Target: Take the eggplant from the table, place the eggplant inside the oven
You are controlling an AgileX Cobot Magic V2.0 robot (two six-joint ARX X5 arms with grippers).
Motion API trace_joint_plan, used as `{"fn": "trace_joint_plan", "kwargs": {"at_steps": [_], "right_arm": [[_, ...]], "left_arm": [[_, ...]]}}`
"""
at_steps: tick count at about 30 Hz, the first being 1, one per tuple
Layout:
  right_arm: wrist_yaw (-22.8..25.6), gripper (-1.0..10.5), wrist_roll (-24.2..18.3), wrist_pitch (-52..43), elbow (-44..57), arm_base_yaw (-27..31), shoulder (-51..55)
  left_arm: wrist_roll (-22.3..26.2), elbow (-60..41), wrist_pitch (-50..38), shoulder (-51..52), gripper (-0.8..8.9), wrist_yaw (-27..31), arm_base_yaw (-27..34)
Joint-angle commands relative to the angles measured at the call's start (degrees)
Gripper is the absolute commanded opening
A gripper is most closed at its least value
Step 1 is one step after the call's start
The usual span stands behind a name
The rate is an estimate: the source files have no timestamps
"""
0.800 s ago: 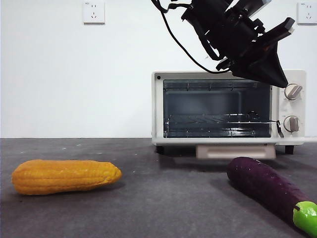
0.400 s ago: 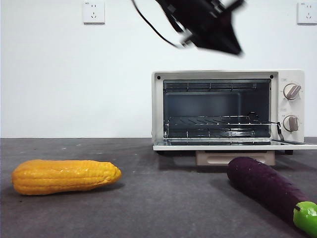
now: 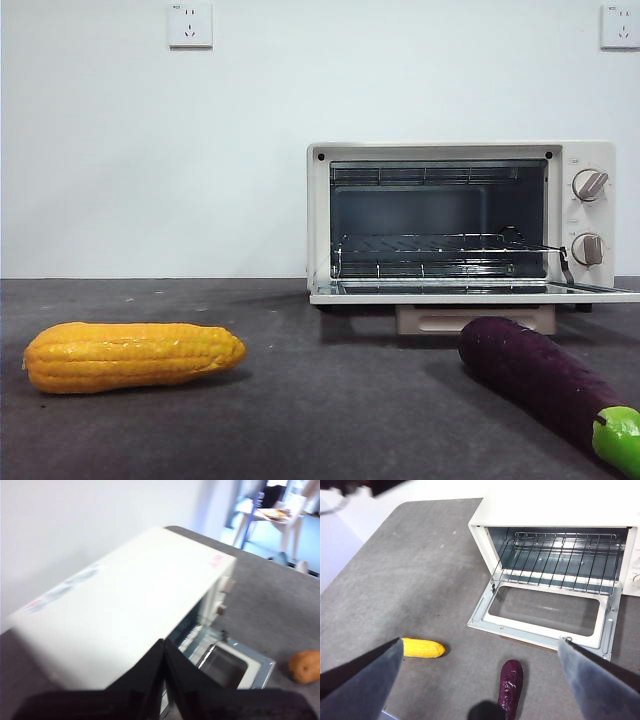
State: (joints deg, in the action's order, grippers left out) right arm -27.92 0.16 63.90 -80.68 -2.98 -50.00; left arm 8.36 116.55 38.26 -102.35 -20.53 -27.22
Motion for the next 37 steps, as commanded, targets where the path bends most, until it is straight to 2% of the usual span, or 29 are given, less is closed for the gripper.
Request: {"fn": "trace_joint_plan", "kwargs": {"at_steps": [1,6,9,19,24,30,34,37], "right_arm": [[-0.2,5.7,-0.5,0.6,-0.4,-0.1,-0.2],[-0.2,5.7,-0.5,0.8,-0.4,-0.1,-0.9],[-0.2,5.7,-0.4,0.9,-0.4,-0.1,-1.1],[-0.2,5.7,-0.5,1.2,-0.4,-0.1,-1.2],[-0.2,5.7,-0.4,1.3,-0.4,-0.1,-1.2],[-0.2,5.6,-0.4,2.3,-0.4,-0.4,-1.5],[0.7,5.6,-0.4,3.4,-0.4,-2.4,-2.4],[2.5,5.6,-0.6,6.0,-0.3,-4.7,-4.0]], "left_arm": [[-0.2,-0.4,3.3,2.8,-0.06,-0.3,2.9],[2.6,-0.4,8.5,7.8,-0.06,-0.5,7.6],[2.7,-0.4,10.6,10.7,-0.06,-1.0,10.8],[2.2,-0.4,15.3,19.5,-0.06,-9.7,23.8],[2.2,-2.7,16.5,24.5,-0.06,-12.6,26.3],[3.9,-15.8,15.1,32.8,-0.06,-13.2,26.3],[3.8,-28.9,12.0,38.0,-0.06,-16.9,26.3],[3.8,-38.4,8.7,41.0,-0.06,-17.7,26.3]]}}
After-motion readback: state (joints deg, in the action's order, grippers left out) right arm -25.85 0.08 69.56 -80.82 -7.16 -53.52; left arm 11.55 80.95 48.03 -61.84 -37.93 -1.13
